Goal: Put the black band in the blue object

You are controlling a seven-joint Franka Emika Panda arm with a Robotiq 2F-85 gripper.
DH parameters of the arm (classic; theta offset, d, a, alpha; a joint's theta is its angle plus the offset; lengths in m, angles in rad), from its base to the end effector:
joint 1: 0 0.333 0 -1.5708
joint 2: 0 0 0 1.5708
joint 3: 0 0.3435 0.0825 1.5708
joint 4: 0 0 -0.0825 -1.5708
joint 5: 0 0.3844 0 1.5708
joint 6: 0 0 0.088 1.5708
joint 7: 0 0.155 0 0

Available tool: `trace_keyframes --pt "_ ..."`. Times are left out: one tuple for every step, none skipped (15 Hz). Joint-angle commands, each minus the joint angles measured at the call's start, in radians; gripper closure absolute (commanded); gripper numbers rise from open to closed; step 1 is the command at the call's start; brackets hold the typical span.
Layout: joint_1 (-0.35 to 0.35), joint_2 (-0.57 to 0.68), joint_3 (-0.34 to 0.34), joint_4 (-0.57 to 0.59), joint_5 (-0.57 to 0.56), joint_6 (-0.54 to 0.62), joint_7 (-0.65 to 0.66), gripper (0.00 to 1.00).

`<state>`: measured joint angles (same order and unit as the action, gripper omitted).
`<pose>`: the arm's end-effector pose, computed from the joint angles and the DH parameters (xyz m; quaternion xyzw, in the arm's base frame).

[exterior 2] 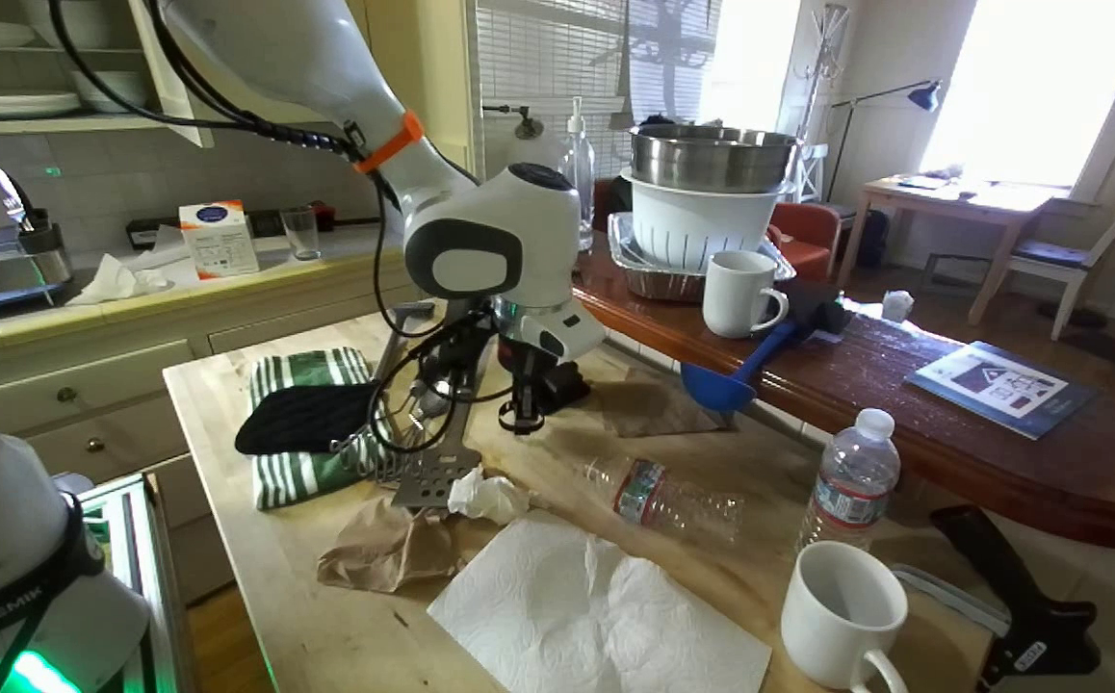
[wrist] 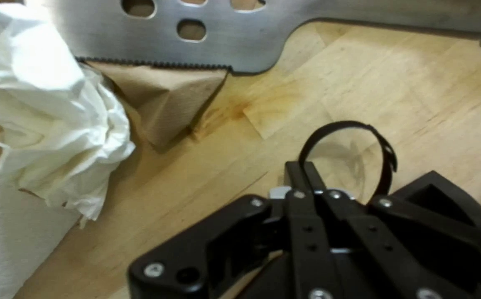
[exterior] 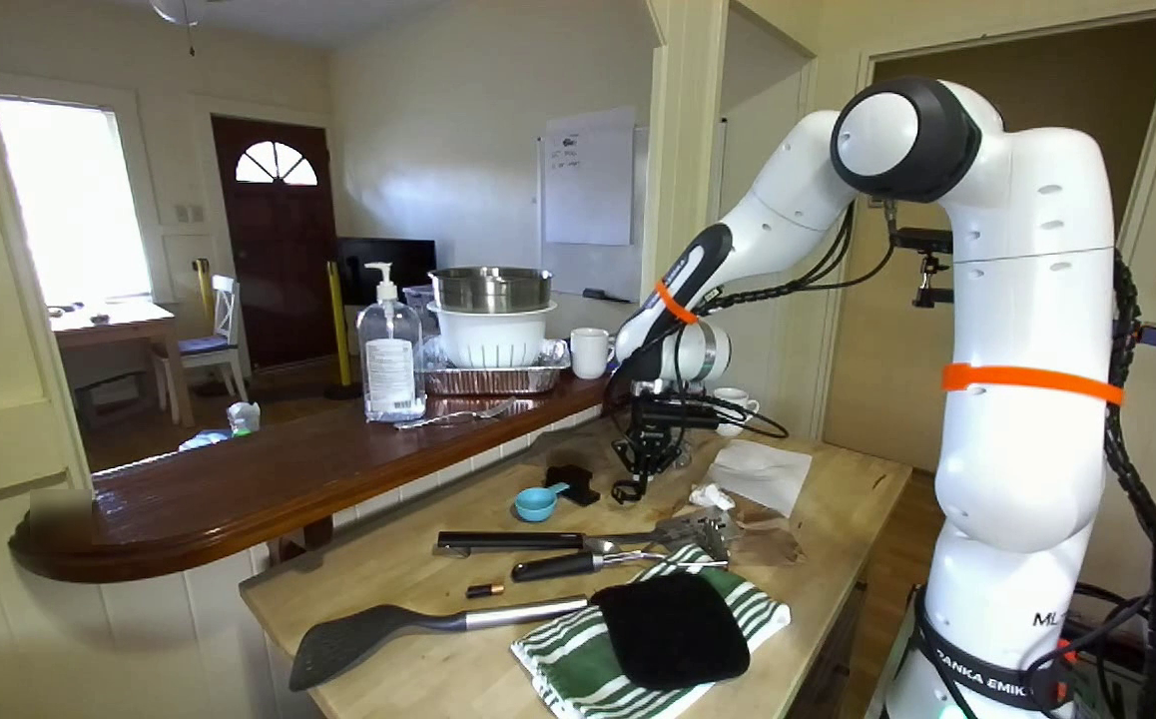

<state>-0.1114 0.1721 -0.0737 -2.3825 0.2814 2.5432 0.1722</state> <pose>0.5004 -0.0904 0.2275 -0.9543 0.2900 0.0043 0.0721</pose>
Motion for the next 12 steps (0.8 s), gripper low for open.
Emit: trace_keyframes --pt "0.021 -0.12 -0.015 -0.044 -0.017 -0.049 0.116 1.0" --pt "0.021 -0.151 -0.016 -0.056 -0.012 -0.058 0.147 1.0" --pt "0.019 -0.188 -0.021 -0.073 -0.015 -0.059 0.186 1.0" --pt "0.013 -0.231 -0.024 -0.094 -0.004 -0.052 0.213 1.0" --pt "0.004 -0.268 -0.033 -0.108 -0.028 -0.051 0.249 1.0" --pt "-0.008 -0.305 -0.041 -0.122 -0.049 -0.053 0.281 1.0" --pt "-0.024 -0.336 -0.048 -0.129 -0.079 -0.054 0.311 1.0" --pt "-0.045 -0.381 -0.054 -0.139 -0.116 -0.067 0.348 1.0" --pt "-0.069 -0.411 -0.057 -0.139 -0.149 -0.077 0.377 1.0" --pt "-0.094 -0.437 -0.061 -0.133 -0.173 -0.08 0.39 1.0" --pt "-0.12 -0.462 -0.059 -0.126 -0.202 -0.089 0.41 1.0" --pt "-0.139 -0.48 -0.061 -0.117 -0.212 -0.08 0.402 1.0"
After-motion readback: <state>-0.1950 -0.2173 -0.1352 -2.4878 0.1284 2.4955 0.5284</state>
